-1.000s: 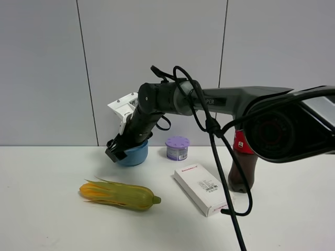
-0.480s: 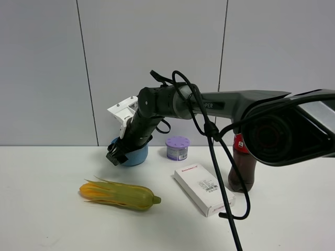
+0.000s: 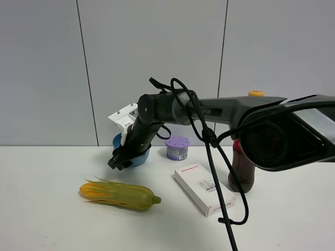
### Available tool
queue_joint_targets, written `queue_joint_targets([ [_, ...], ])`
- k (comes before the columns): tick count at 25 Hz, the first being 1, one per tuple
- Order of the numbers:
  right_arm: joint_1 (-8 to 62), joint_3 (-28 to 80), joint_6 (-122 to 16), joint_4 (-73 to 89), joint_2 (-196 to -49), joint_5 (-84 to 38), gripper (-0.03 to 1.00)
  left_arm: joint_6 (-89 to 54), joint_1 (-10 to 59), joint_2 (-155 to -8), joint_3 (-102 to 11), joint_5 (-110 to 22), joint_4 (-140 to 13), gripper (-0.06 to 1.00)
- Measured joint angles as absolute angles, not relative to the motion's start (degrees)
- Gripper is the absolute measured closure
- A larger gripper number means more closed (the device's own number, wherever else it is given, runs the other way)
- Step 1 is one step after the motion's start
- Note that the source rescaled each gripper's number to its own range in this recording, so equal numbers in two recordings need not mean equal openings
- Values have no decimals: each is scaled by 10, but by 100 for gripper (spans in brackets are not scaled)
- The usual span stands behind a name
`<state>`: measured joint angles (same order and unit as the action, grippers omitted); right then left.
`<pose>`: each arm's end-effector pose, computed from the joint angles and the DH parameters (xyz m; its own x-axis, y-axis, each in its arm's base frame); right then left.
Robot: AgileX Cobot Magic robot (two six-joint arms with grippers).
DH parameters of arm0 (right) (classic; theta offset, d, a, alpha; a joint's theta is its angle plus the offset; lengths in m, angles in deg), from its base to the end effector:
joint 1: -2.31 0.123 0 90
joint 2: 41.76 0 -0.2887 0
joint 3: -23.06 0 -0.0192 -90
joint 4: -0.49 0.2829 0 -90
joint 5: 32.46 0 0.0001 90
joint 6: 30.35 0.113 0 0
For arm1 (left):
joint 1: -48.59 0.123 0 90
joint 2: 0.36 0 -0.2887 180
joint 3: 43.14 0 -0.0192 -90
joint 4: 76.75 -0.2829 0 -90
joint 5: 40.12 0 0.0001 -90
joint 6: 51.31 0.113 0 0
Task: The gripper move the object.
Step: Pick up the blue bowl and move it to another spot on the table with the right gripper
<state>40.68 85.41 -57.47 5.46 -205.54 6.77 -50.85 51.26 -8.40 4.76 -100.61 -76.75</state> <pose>0.4900 0.3959 0.0792 -0.3006 -0.7411 -0.6004 -0.8336 0.5100 -0.2121 0.0389 0.0018 0.2873 -0.4450 -0.0127 -0.8954 -0.0430 0.9990 0.0072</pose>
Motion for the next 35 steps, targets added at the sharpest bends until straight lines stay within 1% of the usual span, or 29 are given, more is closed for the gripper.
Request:
queue_joint_targets([
  [3,407,854,-574,46,-2057,63,45,-509,513,-84,48,-1006,-767,-6],
  [5,407,854,-570,46,-2057,55,50,-509,513,-84,48,-1006,-767,-6],
  [8,407,854,-568,44,-2057,53,65,-509,513,-84,48,-1006,-767,-6],
  [11,406,854,-567,44,-2057,52,85,-509,513,-84,48,-1006,-767,-6],
  [12,406,854,-565,44,-2057,52,90,-509,513,-84,48,-1006,-767,-6],
  [14,405,854,-564,44,-2057,52,94,-509,513,-84,48,-1006,-767,-6],
  [23,405,854,-563,42,-2052,59,96,-509,513,-84,48,-1006,-767,-6],
  [31,405,854,-563,37,-2013,122,97,-509,513,-84,48,-1006,-767,-6],
  [35,405,854,-563,34,-1986,182,97,-509,513,-84,48,-1006,-767,-6],
])
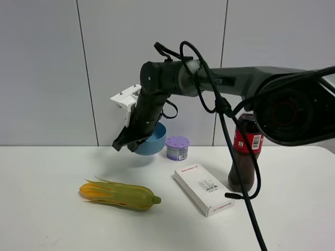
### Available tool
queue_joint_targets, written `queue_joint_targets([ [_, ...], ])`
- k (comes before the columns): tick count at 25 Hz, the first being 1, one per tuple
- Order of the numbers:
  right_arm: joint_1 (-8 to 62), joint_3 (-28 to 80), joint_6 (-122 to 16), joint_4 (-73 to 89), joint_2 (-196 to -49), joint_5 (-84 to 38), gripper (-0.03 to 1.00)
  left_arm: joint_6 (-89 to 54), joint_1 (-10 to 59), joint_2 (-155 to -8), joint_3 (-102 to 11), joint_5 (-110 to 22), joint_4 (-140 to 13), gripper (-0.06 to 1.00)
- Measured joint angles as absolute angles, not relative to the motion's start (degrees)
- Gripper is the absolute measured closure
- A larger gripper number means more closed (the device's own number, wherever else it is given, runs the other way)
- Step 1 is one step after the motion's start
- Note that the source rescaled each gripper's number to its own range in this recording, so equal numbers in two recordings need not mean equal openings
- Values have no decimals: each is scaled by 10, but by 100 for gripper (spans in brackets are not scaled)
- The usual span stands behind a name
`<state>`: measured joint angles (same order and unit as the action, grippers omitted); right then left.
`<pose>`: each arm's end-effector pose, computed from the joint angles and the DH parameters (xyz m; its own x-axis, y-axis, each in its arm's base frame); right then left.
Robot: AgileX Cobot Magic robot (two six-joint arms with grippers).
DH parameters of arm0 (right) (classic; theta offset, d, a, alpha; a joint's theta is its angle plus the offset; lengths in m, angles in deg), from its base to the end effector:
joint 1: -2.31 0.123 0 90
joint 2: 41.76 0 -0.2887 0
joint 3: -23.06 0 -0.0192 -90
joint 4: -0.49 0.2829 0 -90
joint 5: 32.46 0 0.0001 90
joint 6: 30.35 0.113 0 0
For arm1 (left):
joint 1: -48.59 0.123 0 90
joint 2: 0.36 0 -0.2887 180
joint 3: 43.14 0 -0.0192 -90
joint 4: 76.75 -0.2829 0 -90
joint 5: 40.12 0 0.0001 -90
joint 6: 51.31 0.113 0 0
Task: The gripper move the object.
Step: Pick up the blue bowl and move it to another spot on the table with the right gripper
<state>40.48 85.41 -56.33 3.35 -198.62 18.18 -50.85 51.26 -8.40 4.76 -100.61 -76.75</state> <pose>0.4796 0.3826 0.1407 -0.3285 -0.7785 -0.5348 -0.8433 0.4968 -0.2053 0.0389 0.0018 0.2873 -0.4450 -0.0127 -0.8954 -0.0430 0.9990 0.0072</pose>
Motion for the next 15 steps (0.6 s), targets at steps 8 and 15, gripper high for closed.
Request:
queue_joint_targets([
  [8,411,854,-581,33,-1919,329,97,-509,513,-84,48,-1006,-767,-6],
  [15,446,854,-604,30,-1825,370,97,-509,513,-84,48,-1006,-767,-6],
])
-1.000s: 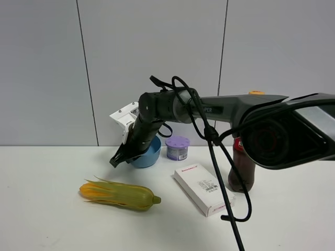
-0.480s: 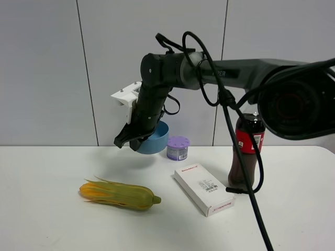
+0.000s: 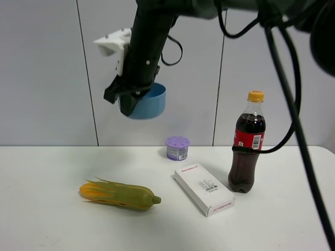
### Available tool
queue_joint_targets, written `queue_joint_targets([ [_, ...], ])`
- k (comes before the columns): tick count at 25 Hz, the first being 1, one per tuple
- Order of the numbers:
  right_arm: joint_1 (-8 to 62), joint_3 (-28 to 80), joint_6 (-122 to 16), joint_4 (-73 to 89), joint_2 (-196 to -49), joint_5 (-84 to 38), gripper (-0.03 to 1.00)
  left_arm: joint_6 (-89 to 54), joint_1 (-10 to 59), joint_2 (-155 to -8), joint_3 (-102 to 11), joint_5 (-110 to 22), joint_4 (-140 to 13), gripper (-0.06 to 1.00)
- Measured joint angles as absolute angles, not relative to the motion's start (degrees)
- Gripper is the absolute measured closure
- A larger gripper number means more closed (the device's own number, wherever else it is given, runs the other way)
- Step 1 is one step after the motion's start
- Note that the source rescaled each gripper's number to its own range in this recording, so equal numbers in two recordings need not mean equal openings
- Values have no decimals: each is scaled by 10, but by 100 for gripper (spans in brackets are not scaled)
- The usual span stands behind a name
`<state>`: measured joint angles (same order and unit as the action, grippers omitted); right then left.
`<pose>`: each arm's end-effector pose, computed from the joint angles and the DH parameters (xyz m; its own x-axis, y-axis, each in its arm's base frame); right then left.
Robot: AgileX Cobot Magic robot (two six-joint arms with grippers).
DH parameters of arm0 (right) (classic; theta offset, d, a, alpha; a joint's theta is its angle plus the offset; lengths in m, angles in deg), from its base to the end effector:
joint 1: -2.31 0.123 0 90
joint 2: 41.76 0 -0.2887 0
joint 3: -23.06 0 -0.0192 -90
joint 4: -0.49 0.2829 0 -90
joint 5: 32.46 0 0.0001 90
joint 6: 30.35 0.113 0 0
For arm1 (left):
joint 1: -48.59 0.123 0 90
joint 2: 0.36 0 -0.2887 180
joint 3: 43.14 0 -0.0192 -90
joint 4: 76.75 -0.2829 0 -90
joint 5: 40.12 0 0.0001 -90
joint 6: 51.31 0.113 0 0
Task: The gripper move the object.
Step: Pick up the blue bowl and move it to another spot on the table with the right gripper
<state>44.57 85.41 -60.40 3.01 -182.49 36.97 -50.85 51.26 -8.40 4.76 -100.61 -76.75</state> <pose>0.4090 0.3779 0.2859 -0.2115 -0.8500 -0.4824 -0.9061 0.3556 -0.2293 0.0389 0.0018 0.2873 -0.4450 -0.0127 -0.8954 -0.0430 0.9990 0.0072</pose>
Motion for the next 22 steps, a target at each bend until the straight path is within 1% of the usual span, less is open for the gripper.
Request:
queue_joint_targets([
  [4,462,854,-594,-12,-1762,370,97,-509,513,-84,48,-1006,-767,-6],
  [10,482,855,-532,-51,-1676,371,97,-509,513,-84,48,-1006,-767,-6],
  [13,487,855,-478,-76,-1640,373,97,-509,513,-84,48,-1006,-767,-6],
  [16,491,855,-412,-135,-1609,375,97,-509,513,-84,48,-1006,-767,-6],
  [19,494,822,-390,-168,-1573,375,97,-509,513,-84,48,-1006,-767,-6],
  [22,498,753,-375,-160,-1525,375,97,-509,513,-84,48,-1006,-767,-6],
])
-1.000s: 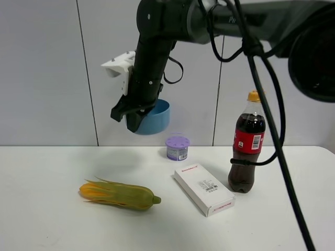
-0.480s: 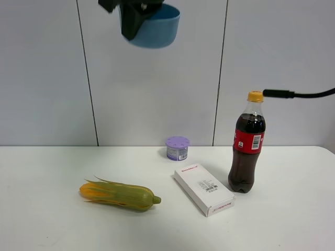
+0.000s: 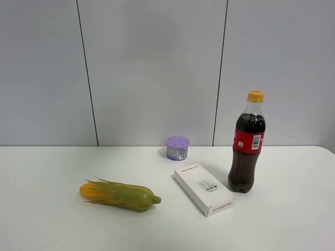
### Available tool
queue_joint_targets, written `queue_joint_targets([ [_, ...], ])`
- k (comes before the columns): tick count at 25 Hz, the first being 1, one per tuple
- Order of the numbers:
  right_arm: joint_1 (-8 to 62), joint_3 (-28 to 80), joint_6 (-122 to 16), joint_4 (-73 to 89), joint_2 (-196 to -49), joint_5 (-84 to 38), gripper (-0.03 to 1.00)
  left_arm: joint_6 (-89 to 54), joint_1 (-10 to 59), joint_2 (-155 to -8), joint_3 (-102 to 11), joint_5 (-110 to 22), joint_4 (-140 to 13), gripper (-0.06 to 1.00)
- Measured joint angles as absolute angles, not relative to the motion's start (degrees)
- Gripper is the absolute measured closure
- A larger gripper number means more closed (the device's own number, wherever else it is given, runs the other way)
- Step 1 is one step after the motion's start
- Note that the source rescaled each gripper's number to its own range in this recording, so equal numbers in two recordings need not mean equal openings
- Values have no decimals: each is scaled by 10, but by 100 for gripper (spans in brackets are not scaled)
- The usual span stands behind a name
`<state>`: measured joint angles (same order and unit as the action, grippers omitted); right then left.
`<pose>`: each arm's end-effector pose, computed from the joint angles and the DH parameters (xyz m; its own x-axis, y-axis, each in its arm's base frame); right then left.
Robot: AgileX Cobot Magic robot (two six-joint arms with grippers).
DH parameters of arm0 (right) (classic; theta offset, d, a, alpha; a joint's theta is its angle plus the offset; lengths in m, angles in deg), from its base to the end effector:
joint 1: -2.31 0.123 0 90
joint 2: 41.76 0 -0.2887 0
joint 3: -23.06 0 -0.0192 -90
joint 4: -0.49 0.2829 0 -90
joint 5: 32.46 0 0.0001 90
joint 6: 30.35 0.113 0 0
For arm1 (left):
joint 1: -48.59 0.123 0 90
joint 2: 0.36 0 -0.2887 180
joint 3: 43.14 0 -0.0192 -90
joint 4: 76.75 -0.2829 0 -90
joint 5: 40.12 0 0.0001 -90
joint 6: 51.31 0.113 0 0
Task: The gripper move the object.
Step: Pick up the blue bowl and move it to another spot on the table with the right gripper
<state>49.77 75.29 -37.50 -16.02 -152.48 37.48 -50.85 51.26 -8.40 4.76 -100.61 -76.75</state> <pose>0.3058 0.2887 0.4907 -0.2752 -0.6195 -0.7352 -0.6453 0.6859 -0.3364 0.0389 0.0018 0.2873 -0.4450 -0.0127 -0.8954 -0.0430 0.9990 0.0072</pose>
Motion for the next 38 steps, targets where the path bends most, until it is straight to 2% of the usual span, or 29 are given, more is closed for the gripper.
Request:
queue_joint_targets([
  [7,498,529,-303,-145,-1417,375,97,-509,513,-84,48,-1006,-767,-6],
  [16,498,247,-276,-102,-1289,369,97,-509,513,-84,48,-1006,-767,-6],
  [22,497,85,-227,-101,-1234,246,97,-509,513,-84,48,-1006,-767,-6],
  [27,457,-49,-154,-97,-1233,111,97,-509,513,-84,48,-1006,-767,-6],
  [31,409,-116,-104,-103,-1239,-4,97,-509,513,-84,48,-1006,-767,-6],
  [38,365,-142,-85,-103,-1298,-53,97,-509,513,-84,48,-1006,-767,-6],
])
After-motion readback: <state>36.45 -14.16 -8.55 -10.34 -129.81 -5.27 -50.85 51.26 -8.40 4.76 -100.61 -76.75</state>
